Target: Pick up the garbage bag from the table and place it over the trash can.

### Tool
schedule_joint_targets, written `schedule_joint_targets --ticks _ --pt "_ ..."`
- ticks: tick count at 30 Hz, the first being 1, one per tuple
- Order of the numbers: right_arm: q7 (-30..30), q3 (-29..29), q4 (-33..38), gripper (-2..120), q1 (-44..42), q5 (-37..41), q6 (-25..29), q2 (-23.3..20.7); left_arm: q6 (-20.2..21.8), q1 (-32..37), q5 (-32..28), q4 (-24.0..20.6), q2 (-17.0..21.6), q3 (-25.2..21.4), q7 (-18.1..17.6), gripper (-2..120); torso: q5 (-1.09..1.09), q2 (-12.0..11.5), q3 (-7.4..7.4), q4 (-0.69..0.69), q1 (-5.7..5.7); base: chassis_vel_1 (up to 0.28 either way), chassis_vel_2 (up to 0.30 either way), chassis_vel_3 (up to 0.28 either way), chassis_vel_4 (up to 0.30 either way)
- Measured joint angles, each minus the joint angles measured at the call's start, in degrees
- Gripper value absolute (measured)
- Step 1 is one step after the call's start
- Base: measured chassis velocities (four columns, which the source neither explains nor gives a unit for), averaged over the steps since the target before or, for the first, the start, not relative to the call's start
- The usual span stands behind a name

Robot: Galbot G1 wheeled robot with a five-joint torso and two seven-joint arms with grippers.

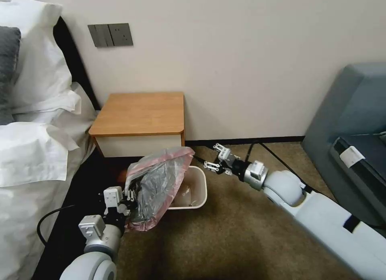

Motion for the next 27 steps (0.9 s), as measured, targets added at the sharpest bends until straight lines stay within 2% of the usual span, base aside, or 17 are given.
schedule_joint_targets --ticks 1,5,6,9,10,14,18,27 --pt "0.00 0.00 0.00 70 0.00 0.00 0.00 0.00 0.00 0.00 0.00 0.00 0.00 0.00 0.00 6 0.00 0.00 0.00 0.00 0.00 0.000 0.000 0.000 0.000" --pt "1.10 -0.63 4.22 88 -0.43 -0.82 0.73 0.34 -0.13 -0.02 3.38 0.47 0.64 0.51 0.69 6 0.00 0.00 0.00 0.00 0.00 0.000 0.000 0.000 0.000" --pt "1.10 -0.63 4.22 88 -0.43 -0.82 0.73 0.34 -0.13 -0.02 3.38 0.47 0.64 0.51 0.69 6 0.00 0.00 0.00 0.00 0.00 0.000 0.000 0.000 0.000" --pt "1.90 -3.82 4.62 99 3.24 -3.86 0.77 1.48 -0.45 0.05 5.79 0.73 1.25 0.72 1.29 6 -0.01 0.00 0.00 0.02 0.00 0.000 0.000 0.000 0.000" --pt "1.90 -3.82 4.62 99 3.24 -3.86 0.77 1.48 -0.45 0.05 5.79 0.73 1.25 0.72 1.29 6 -0.01 0.00 0.00 0.02 0.00 0.000 0.000 0.000 0.000" --pt "1.78 -10.39 1.05 100 10.45 -9.29 0.61 4.23 -0.68 0.20 6.97 0.63 1.45 0.82 1.62 6 -0.01 0.00 0.01 0.03 0.00 0.000 0.000 0.000 0.000" --pt "1.01 -13.52 -2.27 100 13.09 -12.03 0.57 6.55 -0.86 0.37 7.19 0.42 1.47 0.82 1.66 6 0.00 0.00 0.01 0.03 0.00 0.000 0.000 0.000 0.000" --pt "0.89 -15.62 -5.80 100 15.16 -13.27 0.88 8.90 -1.96 1.10 9.49 0.97 1.17 1.47 2.31 6 0.00 0.00 0.01 0.01 0.00 0.000 0.000 0.000 0.000"
